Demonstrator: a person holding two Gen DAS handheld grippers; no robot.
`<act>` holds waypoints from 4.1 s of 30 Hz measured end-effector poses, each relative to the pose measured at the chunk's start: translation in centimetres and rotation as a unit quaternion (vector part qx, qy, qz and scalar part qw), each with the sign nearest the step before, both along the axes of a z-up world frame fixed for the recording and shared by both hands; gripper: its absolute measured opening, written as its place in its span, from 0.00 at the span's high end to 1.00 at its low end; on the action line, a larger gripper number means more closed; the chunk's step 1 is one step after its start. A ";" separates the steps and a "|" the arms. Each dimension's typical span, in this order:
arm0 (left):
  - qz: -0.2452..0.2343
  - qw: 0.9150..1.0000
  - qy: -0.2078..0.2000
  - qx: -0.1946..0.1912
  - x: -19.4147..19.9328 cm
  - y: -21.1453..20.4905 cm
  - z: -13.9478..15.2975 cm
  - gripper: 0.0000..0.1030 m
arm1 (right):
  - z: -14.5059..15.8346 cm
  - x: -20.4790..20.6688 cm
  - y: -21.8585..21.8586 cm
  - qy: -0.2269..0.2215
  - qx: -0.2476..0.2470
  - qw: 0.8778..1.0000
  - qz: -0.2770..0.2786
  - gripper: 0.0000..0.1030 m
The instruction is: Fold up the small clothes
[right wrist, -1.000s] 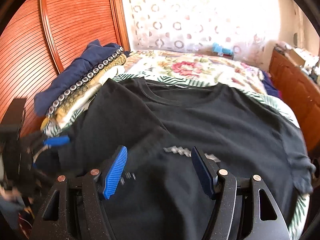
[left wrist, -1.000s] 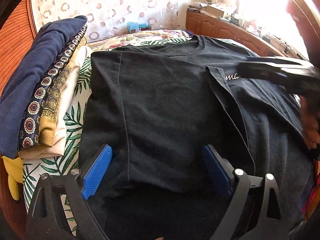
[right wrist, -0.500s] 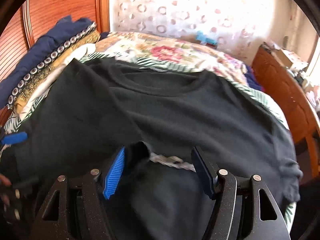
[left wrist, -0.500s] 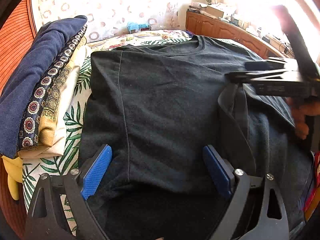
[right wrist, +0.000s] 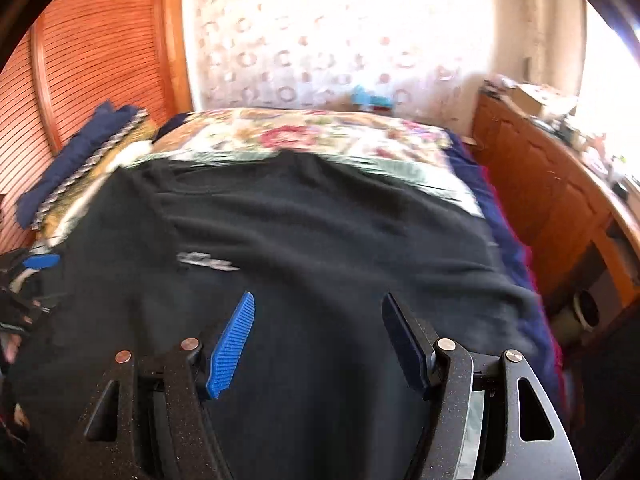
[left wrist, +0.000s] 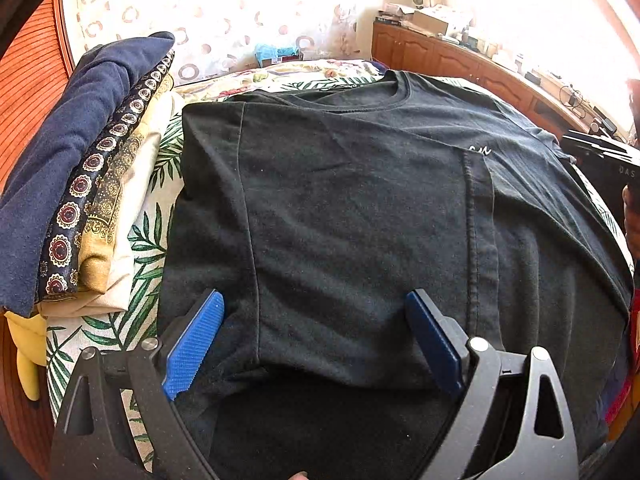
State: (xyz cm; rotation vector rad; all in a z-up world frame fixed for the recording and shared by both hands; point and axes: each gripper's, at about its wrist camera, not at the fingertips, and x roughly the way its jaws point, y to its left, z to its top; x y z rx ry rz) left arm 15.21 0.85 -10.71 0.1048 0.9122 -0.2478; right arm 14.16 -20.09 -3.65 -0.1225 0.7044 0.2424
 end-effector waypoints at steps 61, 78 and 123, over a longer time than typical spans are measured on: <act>-0.051 0.992 -0.076 -0.081 -5.3 -6.2 5.3 0.10 | 2.3 -0.8 -6.4 0.000 0.039 0.999 0.010 0.48; -0.041 0.993 -0.064 -0.090 -5.7 -5.6 4.3 0.10 | -2.7 7.0 -7.6 0.090 0.063 0.994 -0.026 0.97; -0.009 0.993 -0.056 -0.101 -6.0 -3.5 3.7 0.10 | -3.2 2.8 9.1 0.056 -0.043 0.989 0.131 0.97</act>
